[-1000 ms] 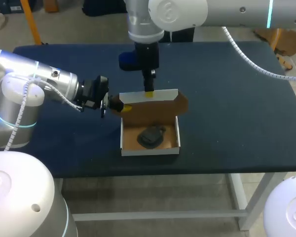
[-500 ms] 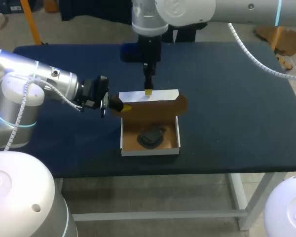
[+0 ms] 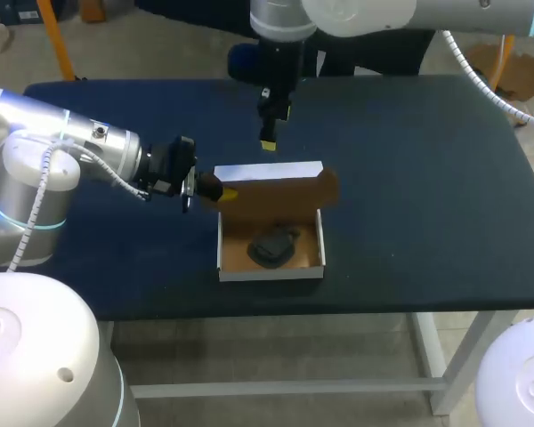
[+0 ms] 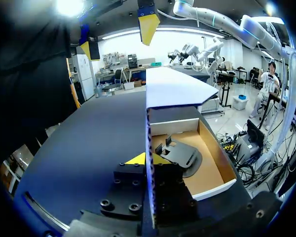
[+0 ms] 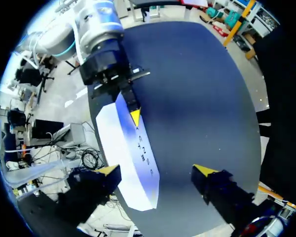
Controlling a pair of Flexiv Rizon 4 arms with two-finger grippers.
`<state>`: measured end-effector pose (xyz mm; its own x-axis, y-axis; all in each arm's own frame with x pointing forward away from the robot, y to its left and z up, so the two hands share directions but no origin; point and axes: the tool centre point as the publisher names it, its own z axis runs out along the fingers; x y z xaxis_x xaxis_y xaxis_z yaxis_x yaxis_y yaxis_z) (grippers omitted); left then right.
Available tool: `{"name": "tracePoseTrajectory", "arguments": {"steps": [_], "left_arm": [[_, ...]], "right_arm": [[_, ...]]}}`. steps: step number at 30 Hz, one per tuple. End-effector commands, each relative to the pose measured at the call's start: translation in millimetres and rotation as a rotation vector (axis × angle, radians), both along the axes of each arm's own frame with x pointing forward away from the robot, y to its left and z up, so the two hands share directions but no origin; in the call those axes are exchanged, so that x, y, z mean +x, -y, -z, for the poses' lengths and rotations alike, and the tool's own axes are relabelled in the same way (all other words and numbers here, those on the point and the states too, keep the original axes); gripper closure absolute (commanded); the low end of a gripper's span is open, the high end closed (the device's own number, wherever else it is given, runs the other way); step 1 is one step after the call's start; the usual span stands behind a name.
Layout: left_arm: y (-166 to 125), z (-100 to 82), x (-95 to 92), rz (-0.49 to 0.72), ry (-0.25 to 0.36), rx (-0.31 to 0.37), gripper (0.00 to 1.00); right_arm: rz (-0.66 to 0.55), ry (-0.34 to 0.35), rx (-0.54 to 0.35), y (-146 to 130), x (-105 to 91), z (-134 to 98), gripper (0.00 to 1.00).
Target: Assemble the packaging by folding the flat box into shape, placing the metal phone stand inside, and closing the box properly
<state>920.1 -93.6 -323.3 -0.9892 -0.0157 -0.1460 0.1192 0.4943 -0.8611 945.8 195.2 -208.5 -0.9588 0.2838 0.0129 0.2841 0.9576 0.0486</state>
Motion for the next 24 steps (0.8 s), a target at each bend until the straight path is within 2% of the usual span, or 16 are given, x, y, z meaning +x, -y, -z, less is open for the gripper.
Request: {"name": "tracePoseTrajectory", "arguments": {"steps": [1, 8, 12, 24], "left_arm": [[-1.0, 1.8, -0.3, 0.002, 0.000, 0.000, 1.00], [-1.0, 1.8, -0.3, 0.002, 0.000, 0.000, 1.00], [1.6, 0.1, -1.9, 0.003, 0.040, 0.017, 1.00], [4.5, 1.0, -10.3, -0.017, 0.167, 0.028, 1.00]], "right_arm": [[0.002, 0.019, 0.000, 0.9, -5.0, 0.8, 0.00], [0.002, 0.019, 0.000, 0.9, -5.0, 0.8, 0.00], [0.002, 0.019, 0.000, 0.9, -5.0, 0.8, 0.00], [0.326, -0.145, 0.039, 18.9, 6.1, 0.7, 0.00]]}}
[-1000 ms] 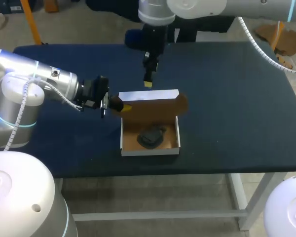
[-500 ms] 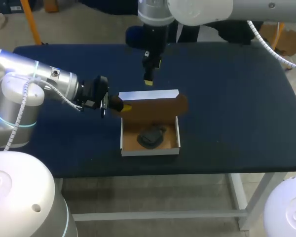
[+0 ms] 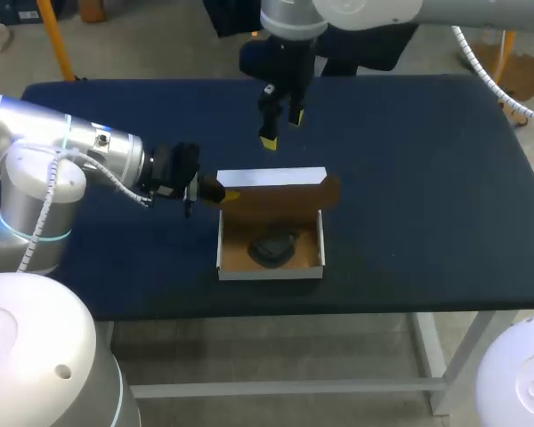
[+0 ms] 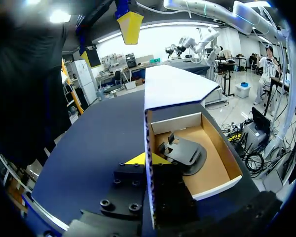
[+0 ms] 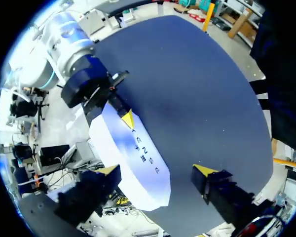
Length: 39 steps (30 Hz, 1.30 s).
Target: Assemble the packaging by folding the flat box into shape, placing the metal phone stand inside, and closing the box properly
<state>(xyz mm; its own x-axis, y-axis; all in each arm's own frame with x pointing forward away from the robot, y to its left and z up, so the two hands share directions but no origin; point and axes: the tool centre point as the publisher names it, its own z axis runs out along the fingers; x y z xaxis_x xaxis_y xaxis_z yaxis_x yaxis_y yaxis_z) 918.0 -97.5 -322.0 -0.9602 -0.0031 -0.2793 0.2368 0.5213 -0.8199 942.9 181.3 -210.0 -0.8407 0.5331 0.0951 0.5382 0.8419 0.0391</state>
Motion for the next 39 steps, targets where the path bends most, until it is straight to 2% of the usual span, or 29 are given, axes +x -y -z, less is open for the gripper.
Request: {"name": "tracePoseTrajectory", "arguments": {"steps": [1, 6, 13, 19, 38, 39], "left_arm": [[0.5, 3.1, -8.9, -0.020, 0.037, -0.007, 1.00], [-1.0, 7.1, -9.8, -0.024, 0.072, -0.006, 1.00], [-3.1, 10.8, -10.4, -0.017, 0.124, -0.012, 1.00], [-6.0, 15.8, -12.0, -0.022, 0.170, 0.015, 1.00], [-6.0, 15.8, -12.0, -0.022, 0.170, 0.015, 1.00], [-6.5, 16.1, -12.6, -0.026, 0.183, 0.019, 1.00]], "right_arm": [[0.067, -0.071, 0.026, 6.4, 9.0, -0.1, 0.00], [0.198, -0.107, 0.026, 13.6, 8.4, 4.6, 0.00], [0.285, -0.155, 0.046, 22.9, 4.3, 8.1, 0.00], [0.308, -0.174, 0.062, 26.8, 1.2, 12.2, 0.00], [0.308, -0.174, 0.062, 26.8, 1.2, 12.2, 0.00], [0.324, -0.189, 0.060, 27.0, 1.8, 12.3, 0.00]]}}
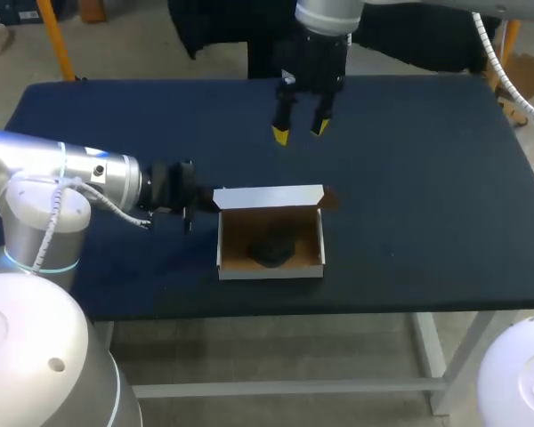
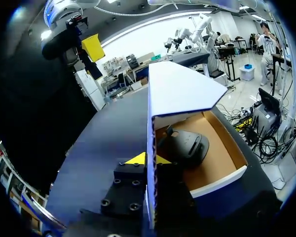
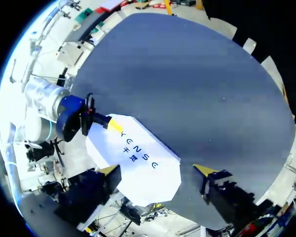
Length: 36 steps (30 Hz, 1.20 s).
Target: Assemble the packaging by folding the flat box into shape, placing the metal phone stand inside, and closing the box properly
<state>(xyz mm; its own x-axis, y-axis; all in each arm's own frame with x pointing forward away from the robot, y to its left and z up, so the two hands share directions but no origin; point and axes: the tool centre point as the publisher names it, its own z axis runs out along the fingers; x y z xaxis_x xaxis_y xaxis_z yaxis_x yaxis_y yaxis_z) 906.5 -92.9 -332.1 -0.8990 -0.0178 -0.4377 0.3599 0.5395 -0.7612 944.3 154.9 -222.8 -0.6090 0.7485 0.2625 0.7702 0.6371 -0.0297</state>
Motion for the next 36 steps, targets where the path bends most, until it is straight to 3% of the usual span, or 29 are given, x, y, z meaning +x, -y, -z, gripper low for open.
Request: {"name": "tracePoseTrajectory", "arguments": {"steps": [1, 8, 16, 36], "left_arm": [[-2.1, 6.6, -1.9, -0.002, 0.028, 0.009, 1.00], [-5.7, 9.0, -7.0, -0.014, 0.100, 0.026, 1.00], [-6.2, 13.1, -8.3, -0.014, 0.141, 0.039, 1.00], [-6.3, 15.8, -11.4, 0.011, 0.244, 0.103, 1.00]], "right_arm": [[0.030, -0.024, 0.000, 1.1, 0.8, -0.4, 0.00], [0.235, -0.136, -0.013, 11.1, 1.9, 3.5, 0.00], [0.367, -0.224, -0.002, 20.2, -6.4, 9.6, 0.00], [0.595, -0.341, -0.037, 36.4, -16.8, 23.8, 0.00]]}}
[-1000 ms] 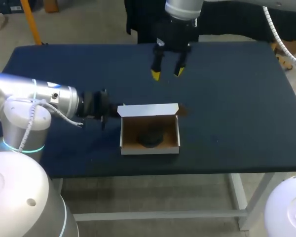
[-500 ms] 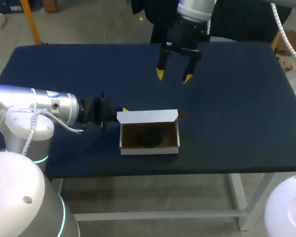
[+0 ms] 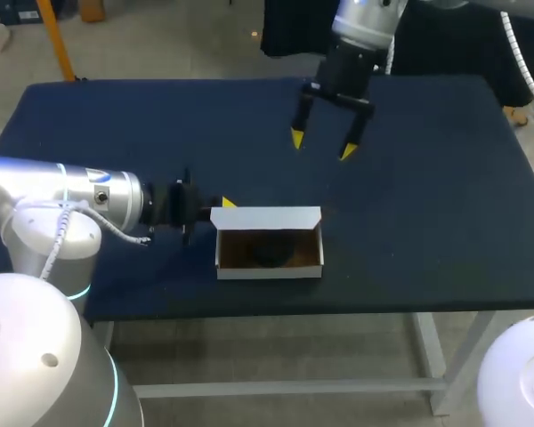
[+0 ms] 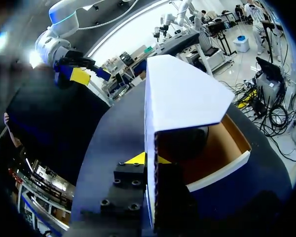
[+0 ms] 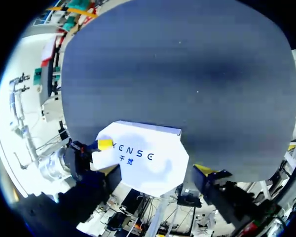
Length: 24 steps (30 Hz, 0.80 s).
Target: Assemble the packaging by folding the flat box into shape, placing the metal phone stand inside, and closing the box properly
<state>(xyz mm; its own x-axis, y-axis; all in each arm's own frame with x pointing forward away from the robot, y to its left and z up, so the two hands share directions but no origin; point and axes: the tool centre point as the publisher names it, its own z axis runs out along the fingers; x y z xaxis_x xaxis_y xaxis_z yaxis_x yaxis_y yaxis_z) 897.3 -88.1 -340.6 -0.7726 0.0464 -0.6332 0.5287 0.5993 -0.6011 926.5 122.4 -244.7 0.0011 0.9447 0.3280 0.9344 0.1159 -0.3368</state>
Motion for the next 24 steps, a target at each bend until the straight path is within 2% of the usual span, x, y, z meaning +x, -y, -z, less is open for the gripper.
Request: {"name": "tracePoseTrajectory", "arguments": {"steps": [1, 18, 21, 24], "left_arm": [[-1.7, 7.5, -2.4, -0.005, 0.014, 0.010, 1.00], [-4.6, 13.9, -8.4, -0.011, 0.080, 0.038, 1.00], [-4.8, 14.8, -10.4, -0.019, 0.095, 0.050, 1.00], [-5.4, 16.1, -12.0, -0.017, 0.101, 0.051, 1.00]], "right_arm": [[0.027, -0.005, 0.014, 4.9, 1.0, 2.4, 0.00], [0.027, -0.005, 0.014, 4.9, 1.0, 2.4, 0.00], [0.088, -0.040, -0.035, -0.3, -5.6, 3.6, 0.00], [0.088, -0.045, -0.050, -1.9, -15.2, 5.9, 0.00]]}}
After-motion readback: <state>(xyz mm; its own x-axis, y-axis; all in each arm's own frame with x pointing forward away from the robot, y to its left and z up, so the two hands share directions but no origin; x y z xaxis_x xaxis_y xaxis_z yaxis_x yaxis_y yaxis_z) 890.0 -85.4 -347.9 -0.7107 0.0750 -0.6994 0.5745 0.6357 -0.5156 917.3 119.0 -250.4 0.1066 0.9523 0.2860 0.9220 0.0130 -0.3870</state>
